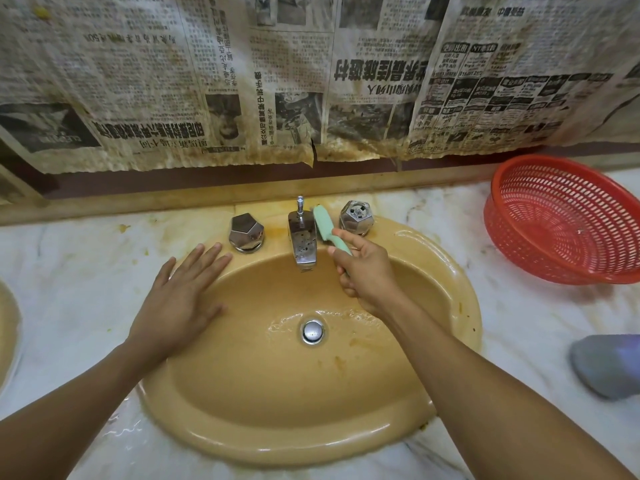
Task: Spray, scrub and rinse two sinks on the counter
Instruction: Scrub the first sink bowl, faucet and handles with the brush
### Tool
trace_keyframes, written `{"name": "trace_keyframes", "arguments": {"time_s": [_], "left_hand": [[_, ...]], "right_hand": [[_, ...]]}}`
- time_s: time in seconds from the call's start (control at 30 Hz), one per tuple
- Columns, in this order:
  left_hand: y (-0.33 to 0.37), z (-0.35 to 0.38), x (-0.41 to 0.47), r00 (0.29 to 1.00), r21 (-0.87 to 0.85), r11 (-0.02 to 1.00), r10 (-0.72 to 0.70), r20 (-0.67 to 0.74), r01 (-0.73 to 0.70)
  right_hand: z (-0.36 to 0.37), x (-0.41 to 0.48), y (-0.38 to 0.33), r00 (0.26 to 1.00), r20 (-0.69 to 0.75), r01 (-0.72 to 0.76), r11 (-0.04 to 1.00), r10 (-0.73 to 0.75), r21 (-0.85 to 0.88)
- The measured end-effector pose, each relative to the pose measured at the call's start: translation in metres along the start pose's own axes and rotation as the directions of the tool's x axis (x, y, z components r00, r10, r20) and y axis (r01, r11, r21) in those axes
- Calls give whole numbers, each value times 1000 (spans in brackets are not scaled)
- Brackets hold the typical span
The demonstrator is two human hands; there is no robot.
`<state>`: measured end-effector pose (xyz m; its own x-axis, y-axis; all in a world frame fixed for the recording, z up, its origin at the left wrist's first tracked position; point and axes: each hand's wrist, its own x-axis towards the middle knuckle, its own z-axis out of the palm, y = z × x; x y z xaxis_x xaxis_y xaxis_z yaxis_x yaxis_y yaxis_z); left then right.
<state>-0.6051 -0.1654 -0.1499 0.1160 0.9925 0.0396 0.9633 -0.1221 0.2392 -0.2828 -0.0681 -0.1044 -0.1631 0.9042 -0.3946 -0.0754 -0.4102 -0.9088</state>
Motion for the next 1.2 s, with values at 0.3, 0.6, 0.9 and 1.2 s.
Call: {"name": "trace_keyframes", "arguments": {"time_s": [0.3,0.6,0.9,1.2], "left_hand": [[1,-1,-1,1000,3,1000,7,6,-7],[5,-4,-2,1000,-18,1000,-1,-9,0],[6,-6,-2,1000,-38,999,-2,-17,2],[7,-7,-2,1000,-46,999,-8,-14,8]], "right_hand": [[1,4,-15,993,-13,-120,992,119,-32],[18,16,1,981,-130,87,926,-144,-369],[17,12,5,989,-96,91,977,-111,-193],[25,16,5,966,-224,65,963,-126,-262]]}}
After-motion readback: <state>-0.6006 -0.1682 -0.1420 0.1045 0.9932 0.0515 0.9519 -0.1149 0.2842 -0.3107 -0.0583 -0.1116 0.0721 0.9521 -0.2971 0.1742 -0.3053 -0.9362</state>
